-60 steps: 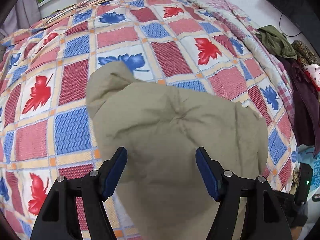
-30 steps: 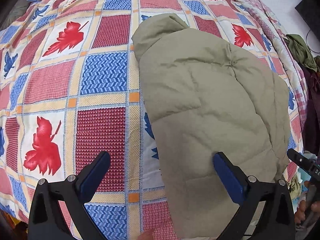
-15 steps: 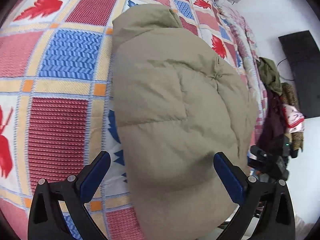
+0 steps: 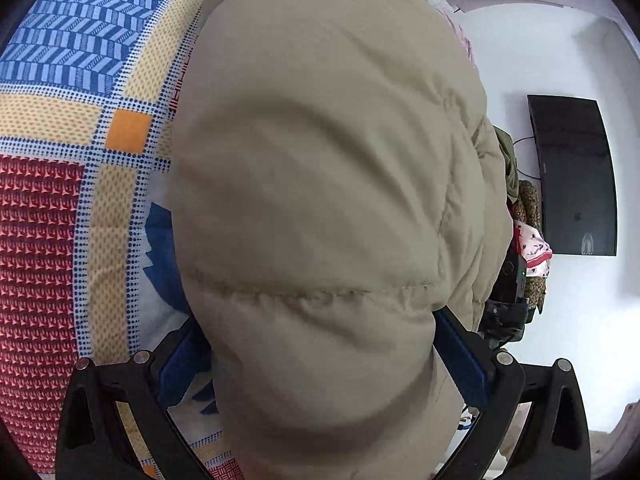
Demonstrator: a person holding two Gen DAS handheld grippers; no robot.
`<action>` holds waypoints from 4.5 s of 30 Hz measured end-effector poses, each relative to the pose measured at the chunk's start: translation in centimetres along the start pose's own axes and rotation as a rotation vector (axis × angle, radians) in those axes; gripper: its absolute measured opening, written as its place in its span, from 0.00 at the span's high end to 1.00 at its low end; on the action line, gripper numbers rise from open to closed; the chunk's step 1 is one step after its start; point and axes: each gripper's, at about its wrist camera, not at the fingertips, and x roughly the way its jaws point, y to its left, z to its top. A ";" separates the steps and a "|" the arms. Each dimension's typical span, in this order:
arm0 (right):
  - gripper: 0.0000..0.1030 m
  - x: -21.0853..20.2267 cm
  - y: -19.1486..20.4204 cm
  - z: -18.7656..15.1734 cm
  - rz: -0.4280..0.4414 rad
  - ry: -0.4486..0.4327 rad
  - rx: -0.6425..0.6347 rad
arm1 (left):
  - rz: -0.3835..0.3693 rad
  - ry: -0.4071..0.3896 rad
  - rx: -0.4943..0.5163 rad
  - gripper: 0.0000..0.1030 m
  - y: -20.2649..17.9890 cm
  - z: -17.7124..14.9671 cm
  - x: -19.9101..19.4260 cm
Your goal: Fold large clothes
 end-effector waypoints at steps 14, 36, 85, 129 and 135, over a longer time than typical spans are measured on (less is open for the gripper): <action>0.37 3.6 1.2 1.5 -0.088 0.052 0.088 | 0.040 -0.047 0.080 0.29 -5.5 0.3 -0.1; 0.58 22.0 20.3 11.6 -0.036 0.028 -0.160 | 0.348 -0.391 0.084 0.19 1.5 14.2 -15.8; 0.64 14.7 22.5 -3.2 -0.502 -0.054 -0.262 | 0.753 -0.355 0.132 0.06 -1.0 -1.3 -21.1; 0.17 4.2 38.8 -13.2 -0.681 -0.212 -0.409 | 0.900 -0.479 0.152 0.00 -14.7 -15.7 -33.4; 0.00 3.9 40.3 -13.7 -0.692 -0.258 -0.442 | 0.919 -0.502 0.159 0.00 -16.0 -15.8 -34.2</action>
